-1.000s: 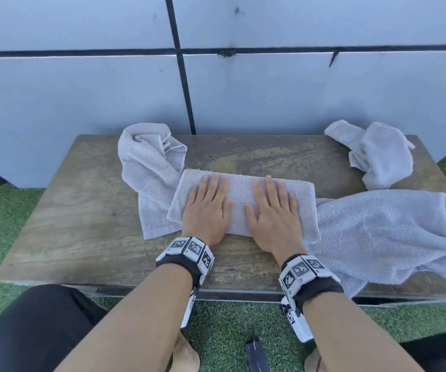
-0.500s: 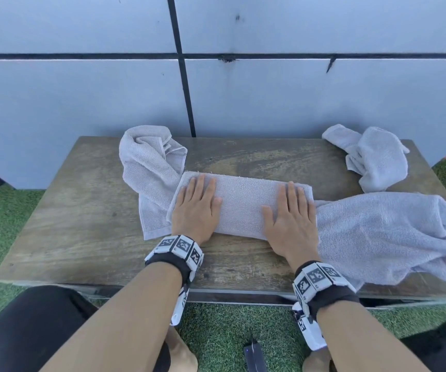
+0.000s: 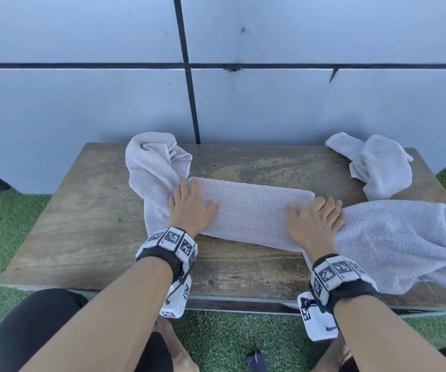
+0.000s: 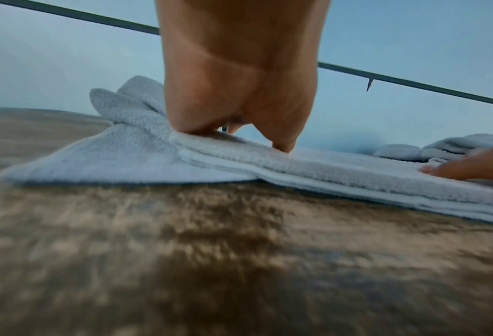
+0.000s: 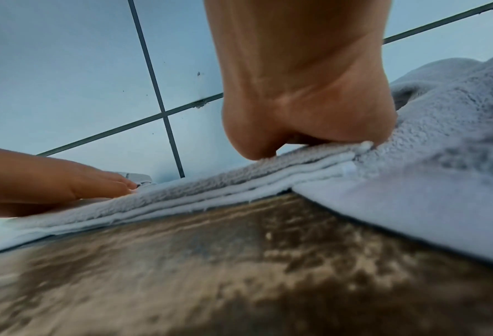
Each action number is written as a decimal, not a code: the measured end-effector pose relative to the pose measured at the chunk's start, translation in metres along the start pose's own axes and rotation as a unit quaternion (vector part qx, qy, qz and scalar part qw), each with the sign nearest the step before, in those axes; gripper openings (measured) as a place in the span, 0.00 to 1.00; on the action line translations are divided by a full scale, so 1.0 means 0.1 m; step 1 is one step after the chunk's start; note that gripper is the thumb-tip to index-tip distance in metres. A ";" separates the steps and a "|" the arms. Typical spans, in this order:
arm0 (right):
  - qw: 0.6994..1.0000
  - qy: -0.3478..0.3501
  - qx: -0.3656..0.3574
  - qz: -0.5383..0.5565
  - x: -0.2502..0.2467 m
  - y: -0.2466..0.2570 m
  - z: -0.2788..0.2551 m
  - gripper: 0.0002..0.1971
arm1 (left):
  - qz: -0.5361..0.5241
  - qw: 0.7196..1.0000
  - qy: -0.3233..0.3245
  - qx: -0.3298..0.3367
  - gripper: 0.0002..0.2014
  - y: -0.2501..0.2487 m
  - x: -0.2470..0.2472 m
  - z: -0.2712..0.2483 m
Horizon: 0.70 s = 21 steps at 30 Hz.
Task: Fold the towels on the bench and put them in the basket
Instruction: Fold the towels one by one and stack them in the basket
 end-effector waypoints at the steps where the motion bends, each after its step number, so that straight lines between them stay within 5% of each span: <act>1: 1.000 -0.002 -0.002 -0.001 -0.03 0.02 0.03 0.33 | -0.006 1.000 -0.018 0.002 0.40 -0.03 -0.05 0.03; 7: 0.996 -0.021 -0.070 0.051 -0.28 0.22 0.08 0.09 | -0.133 0.988 -0.026 -0.069 0.39 -0.04 -0.26 0.24; 10: 0.989 -0.009 -0.112 0.095 -0.47 0.44 0.13 0.10 | -0.187 0.979 -0.010 -0.081 0.19 -0.03 -0.38 0.25; 12: 0.985 -0.012 -0.143 0.100 -0.58 0.62 0.23 0.12 | -0.246 0.964 -0.017 -0.100 0.16 -0.02 -0.47 0.20; 16: 0.971 -0.027 -0.222 0.079 -0.61 0.95 0.31 0.23 | -0.431 0.885 -0.005 -0.176 0.11 -0.05 -0.55 -0.11; 21: 0.942 0.131 -0.309 -0.009 -0.27 0.81 -0.20 0.23 | -0.521 0.831 0.031 -0.191 0.22 -0.13 -0.48 -0.51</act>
Point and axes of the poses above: each hand's wrist, its own z-axis towards the middle knuckle, its own x-axis out of the palm, y = z × x, the point moved 1 cm from there along z, towards the middle knuckle, and after that the axes turned 13 degrees about x, right-handed, at the moved point
